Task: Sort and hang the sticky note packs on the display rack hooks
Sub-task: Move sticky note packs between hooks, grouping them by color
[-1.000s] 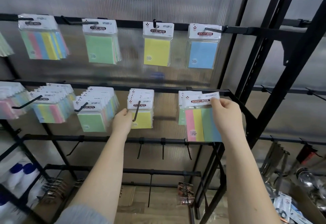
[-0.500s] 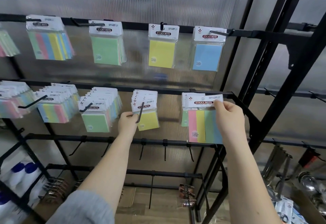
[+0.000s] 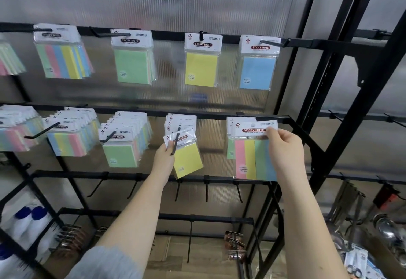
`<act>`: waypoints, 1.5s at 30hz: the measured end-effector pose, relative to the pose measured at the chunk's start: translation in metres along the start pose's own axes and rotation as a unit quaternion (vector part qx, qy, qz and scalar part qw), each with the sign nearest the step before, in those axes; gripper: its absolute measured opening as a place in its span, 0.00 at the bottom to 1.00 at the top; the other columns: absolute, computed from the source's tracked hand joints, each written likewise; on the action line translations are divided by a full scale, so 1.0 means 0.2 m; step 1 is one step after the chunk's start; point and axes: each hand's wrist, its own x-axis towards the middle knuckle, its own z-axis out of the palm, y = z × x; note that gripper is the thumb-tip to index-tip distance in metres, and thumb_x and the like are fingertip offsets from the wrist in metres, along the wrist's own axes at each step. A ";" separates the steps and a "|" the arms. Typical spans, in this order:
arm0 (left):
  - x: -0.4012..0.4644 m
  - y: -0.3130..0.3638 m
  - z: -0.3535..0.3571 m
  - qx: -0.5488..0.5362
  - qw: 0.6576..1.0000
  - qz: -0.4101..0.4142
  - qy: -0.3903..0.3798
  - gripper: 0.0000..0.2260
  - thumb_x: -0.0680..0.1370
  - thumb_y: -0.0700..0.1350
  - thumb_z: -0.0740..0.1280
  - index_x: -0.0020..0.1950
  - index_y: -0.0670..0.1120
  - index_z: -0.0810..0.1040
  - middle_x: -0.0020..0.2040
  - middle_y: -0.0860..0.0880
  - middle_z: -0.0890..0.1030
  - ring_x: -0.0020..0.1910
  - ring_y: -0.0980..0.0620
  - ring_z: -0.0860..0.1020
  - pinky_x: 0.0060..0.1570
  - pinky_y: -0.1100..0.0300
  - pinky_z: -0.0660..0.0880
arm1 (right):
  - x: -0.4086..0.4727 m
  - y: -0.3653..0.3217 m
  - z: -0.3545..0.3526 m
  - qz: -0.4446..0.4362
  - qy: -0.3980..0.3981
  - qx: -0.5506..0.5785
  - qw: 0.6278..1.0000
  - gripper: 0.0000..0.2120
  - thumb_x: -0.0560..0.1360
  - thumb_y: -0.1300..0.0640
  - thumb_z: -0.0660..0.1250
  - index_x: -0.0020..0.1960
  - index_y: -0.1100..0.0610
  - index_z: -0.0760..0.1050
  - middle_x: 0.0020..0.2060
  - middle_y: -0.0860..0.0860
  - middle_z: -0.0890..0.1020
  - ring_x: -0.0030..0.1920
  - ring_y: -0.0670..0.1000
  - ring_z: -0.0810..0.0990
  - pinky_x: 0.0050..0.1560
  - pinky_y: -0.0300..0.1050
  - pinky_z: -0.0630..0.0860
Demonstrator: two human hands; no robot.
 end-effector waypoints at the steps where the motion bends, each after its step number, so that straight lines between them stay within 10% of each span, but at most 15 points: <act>1: -0.02 0.00 0.00 -0.005 1.000 0.001 0.011 0.14 0.84 0.49 0.52 0.57 0.45 0.74 0.45 0.51 0.77 0.42 0.54 0.74 0.38 0.62 0.66 | 0.00 0.00 0.00 0.004 -0.003 0.001 1.000 0.18 0.80 0.56 0.57 0.50 0.72 0.75 0.35 0.60 0.78 0.34 0.50 0.69 0.33 0.42 0.62; 20: -0.29 0.04 -0.23 0.230 0.950 0.143 0.154 0.20 0.82 0.50 0.54 0.32 0.44 0.64 0.27 0.50 0.65 0.29 0.50 0.64 0.30 0.57 0.58 | 0.01 -0.02 0.12 -0.071 -0.003 -0.015 0.997 0.20 0.80 0.52 0.58 0.39 0.68 0.71 0.30 0.51 0.70 0.30 0.48 0.64 0.31 0.43 0.60; 32: -0.22 0.39 -0.15 0.082 0.971 0.195 0.115 0.20 0.82 0.52 0.55 0.32 0.47 0.58 0.29 0.52 0.60 0.29 0.54 0.60 0.32 0.59 0.56 | 0.05 0.01 0.10 -0.134 0.052 0.008 0.990 0.19 0.80 0.53 0.62 0.32 0.58 0.72 0.27 0.48 0.73 0.27 0.41 0.70 0.28 0.33 0.64; 41: -0.13 0.68 -0.06 0.011 0.949 0.303 0.089 0.21 0.80 0.53 0.60 0.46 0.33 0.76 0.38 0.43 0.77 0.36 0.52 0.72 0.34 0.64 0.67 | 0.08 -0.01 0.05 -0.139 0.079 0.059 0.985 0.14 0.78 0.54 0.65 0.34 0.50 0.75 0.30 0.46 0.77 0.27 0.36 0.72 0.30 0.27 0.66; 45: -0.16 0.81 -0.02 -0.031 0.931 0.352 0.092 0.19 0.80 0.50 0.61 0.33 0.41 0.69 0.28 0.52 0.70 0.27 0.61 0.65 0.31 0.67 0.63 | 0.11 -0.02 0.05 -0.131 0.074 0.069 0.986 0.13 0.78 0.52 0.65 0.35 0.46 0.76 0.33 0.43 0.80 0.33 0.41 0.73 0.33 0.29 0.67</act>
